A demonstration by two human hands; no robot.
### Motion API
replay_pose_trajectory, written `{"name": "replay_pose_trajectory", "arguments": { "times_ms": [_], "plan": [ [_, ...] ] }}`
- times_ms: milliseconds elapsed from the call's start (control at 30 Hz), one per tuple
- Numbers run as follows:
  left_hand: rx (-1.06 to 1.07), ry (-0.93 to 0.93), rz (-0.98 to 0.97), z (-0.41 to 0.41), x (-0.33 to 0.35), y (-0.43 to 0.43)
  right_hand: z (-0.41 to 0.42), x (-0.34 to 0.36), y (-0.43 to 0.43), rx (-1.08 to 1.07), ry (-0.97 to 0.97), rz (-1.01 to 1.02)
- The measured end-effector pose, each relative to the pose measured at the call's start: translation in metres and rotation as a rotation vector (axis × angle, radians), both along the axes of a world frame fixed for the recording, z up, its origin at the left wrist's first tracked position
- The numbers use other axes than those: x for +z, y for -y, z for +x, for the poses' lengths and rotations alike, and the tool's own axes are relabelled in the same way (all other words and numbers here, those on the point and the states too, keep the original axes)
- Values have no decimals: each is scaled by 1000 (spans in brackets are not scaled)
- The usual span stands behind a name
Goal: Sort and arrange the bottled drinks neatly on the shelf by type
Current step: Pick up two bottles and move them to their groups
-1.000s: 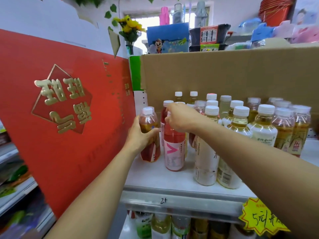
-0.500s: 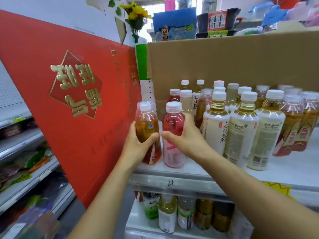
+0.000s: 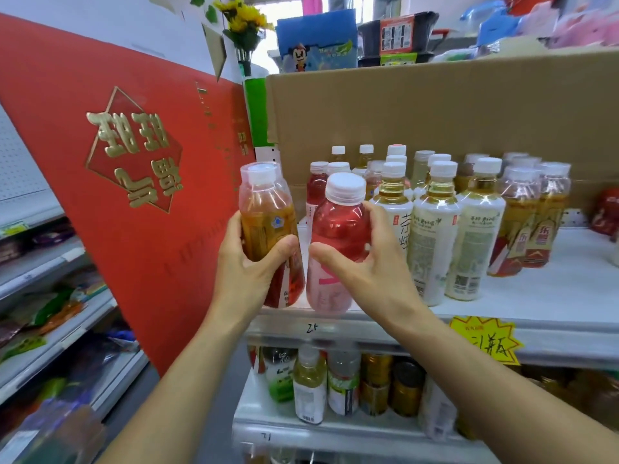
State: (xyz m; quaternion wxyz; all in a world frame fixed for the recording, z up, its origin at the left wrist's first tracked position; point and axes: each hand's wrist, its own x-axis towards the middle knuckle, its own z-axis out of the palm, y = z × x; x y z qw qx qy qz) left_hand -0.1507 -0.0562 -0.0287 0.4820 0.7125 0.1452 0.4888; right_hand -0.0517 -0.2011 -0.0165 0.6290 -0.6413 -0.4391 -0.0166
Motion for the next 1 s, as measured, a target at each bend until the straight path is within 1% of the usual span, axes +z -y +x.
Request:
{"name": "replay_pose_trajectory", "arguments": {
  "times_ms": [233, 433, 567, 833, 1000],
  "plan": [
    [-115, -24, -53, 5, -6, 64, 16, -1, 70, -71, -42, 60],
    [-247, -57, -66, 44, -8, 136, 56, -7, 141, -154, -36, 46],
    [-299, -72, -75, 79, -6, 188, 89, -6, 193, -208, -37, 25],
    [-325, -77, -46, 166, -9, 261, 149, -4, 286, -296, -42, 4],
    [-249, -89, 8, 234, -13, 274, 173, -1, 327, -356, -53, -14]
  ]
}}
